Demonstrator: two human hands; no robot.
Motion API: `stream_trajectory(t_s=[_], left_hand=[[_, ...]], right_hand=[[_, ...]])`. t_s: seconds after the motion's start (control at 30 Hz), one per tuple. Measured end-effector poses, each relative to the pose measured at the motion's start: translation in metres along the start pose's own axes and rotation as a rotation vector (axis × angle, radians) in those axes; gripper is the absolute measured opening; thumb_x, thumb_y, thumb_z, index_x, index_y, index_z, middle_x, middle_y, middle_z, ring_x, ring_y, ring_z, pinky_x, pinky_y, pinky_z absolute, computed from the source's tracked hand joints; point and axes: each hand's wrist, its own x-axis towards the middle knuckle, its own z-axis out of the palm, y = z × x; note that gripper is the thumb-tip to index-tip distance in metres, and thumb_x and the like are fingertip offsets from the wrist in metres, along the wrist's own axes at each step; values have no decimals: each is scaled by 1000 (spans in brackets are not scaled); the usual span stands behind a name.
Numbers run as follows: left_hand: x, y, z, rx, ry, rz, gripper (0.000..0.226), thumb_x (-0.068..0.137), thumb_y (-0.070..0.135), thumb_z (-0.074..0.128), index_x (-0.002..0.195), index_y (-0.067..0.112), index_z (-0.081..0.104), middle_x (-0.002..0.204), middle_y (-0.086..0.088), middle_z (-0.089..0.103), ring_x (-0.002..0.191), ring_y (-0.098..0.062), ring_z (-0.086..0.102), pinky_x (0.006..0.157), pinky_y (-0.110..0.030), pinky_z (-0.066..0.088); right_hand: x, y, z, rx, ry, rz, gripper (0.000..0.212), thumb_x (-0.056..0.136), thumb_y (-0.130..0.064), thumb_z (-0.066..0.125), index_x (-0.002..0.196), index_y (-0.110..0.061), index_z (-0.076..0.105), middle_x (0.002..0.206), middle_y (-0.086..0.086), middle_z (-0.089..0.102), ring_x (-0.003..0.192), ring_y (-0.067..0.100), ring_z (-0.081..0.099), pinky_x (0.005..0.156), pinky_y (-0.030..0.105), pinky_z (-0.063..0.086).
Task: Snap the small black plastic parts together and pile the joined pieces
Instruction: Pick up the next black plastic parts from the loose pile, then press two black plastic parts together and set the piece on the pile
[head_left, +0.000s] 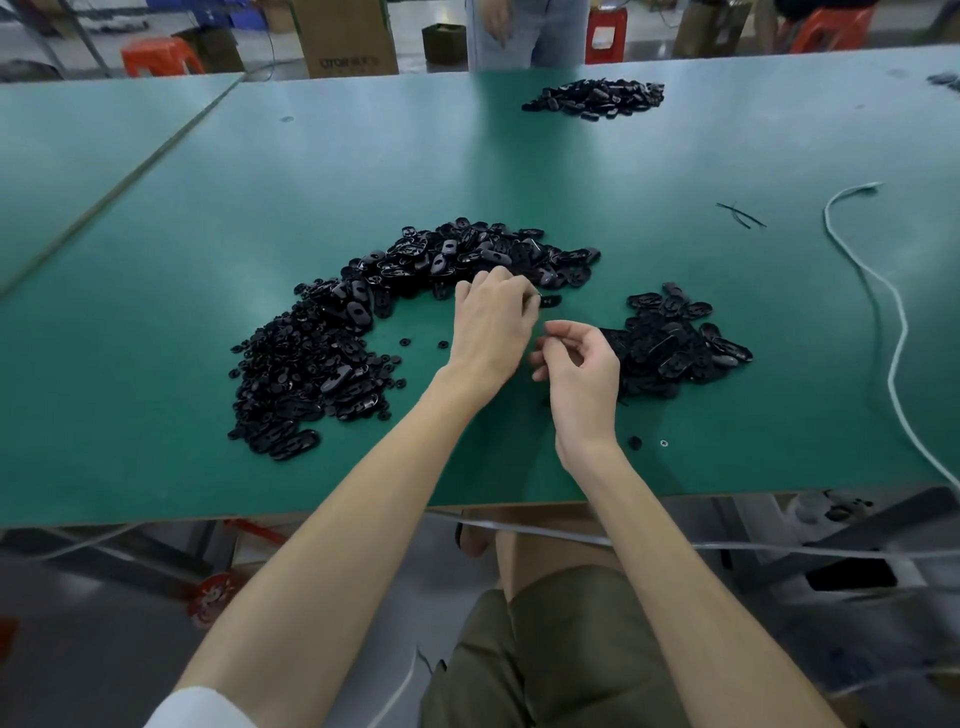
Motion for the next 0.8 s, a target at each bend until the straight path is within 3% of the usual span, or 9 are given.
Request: stream_trajectory(t_s=[0.1,0.2,0.3,0.43,0.5,0.6,0.7,0.8], left_hand=[[-8,-5,-15,-401,4,-152,14,102,19,60,94,16,71,94,0,70,83,-16,61,84,-31,46],[-17,-16,-34,-574,-225,-160,14,101,15,62,90,17,71,78,3,72,64,-10,62,63,-22,45],[-26,-26,-48,-502,-352,-102,14,101,15,63,91,17,73,77,5,72,64,-10,63,65,-24,48],[-32,-35,-56,-423,-281,-140,11,99,20,67,93,20,75,71,15,69,64,-5,63,63,-20,45],[-32,-41,-58,-311,-179,-162,10,100,20,66,103,17,75,86,9,69,77,-9,63,72,-21,46],[-31,-52,-59,-37,-128,-195,15,100,18,65,112,11,70,113,-7,61,99,-24,61,90,-38,50],[-32,-59,-57,78,-184,-227,14,98,17,69,109,8,69,115,-12,59,107,-30,58,96,-44,49],[-34,-60,-56,77,-186,-203,8,98,15,68,103,9,68,109,-10,60,103,-28,59,92,-41,49]], right_hand=[[0,0,0,26,24,0,14,102,-6,56,112,-14,61,100,4,68,72,4,67,67,22,53],[1,1,-1,44,7,-6,16,104,-15,60,119,-17,58,106,4,67,79,8,69,69,21,54],[1,1,-1,0,-47,-32,11,102,-13,64,113,-13,67,99,3,72,81,11,71,67,20,54],[-1,1,-2,-14,-75,-51,12,101,-6,64,103,-12,73,84,1,76,71,10,71,64,22,54],[-1,1,-2,3,-65,-49,16,101,-4,62,104,-12,75,84,-1,78,72,12,72,65,23,55],[-1,1,-2,25,-61,-43,20,102,-1,59,107,-11,75,86,-3,79,78,15,76,66,23,56],[-1,1,-3,35,-68,-39,21,102,1,58,111,-9,75,91,-1,79,81,15,77,66,22,56],[-1,1,-3,37,-67,-38,21,102,1,58,114,-8,73,93,1,79,80,15,77,66,21,56]])
